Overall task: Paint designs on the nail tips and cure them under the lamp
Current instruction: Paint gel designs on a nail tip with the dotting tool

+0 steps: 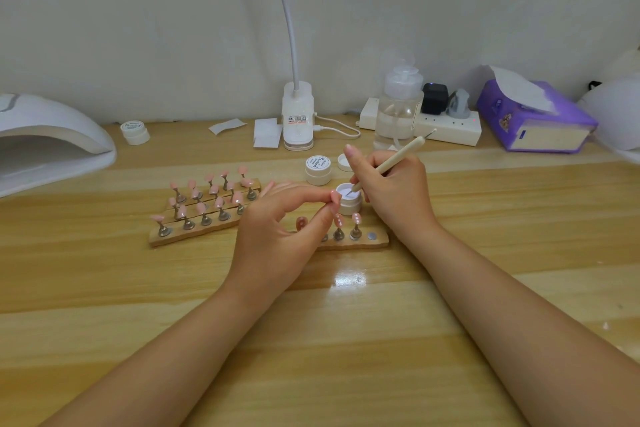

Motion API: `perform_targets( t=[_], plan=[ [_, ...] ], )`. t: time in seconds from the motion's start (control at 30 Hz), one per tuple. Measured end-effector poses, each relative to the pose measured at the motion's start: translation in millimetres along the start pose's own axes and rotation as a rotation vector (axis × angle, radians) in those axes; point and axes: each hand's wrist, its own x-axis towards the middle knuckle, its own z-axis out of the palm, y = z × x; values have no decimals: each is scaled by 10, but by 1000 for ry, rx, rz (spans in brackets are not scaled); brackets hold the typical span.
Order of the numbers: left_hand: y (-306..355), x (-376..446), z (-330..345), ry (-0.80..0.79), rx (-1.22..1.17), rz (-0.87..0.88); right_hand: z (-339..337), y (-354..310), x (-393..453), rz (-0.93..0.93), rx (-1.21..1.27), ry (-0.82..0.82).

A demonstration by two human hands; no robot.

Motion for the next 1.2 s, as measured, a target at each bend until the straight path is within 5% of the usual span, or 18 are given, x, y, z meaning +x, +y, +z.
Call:
perform_targets(
  t=[1.2],
  plan=[
    [32, 2, 2, -15, 3, -3, -37, -74, 5, 108, 175, 158]
  ],
)
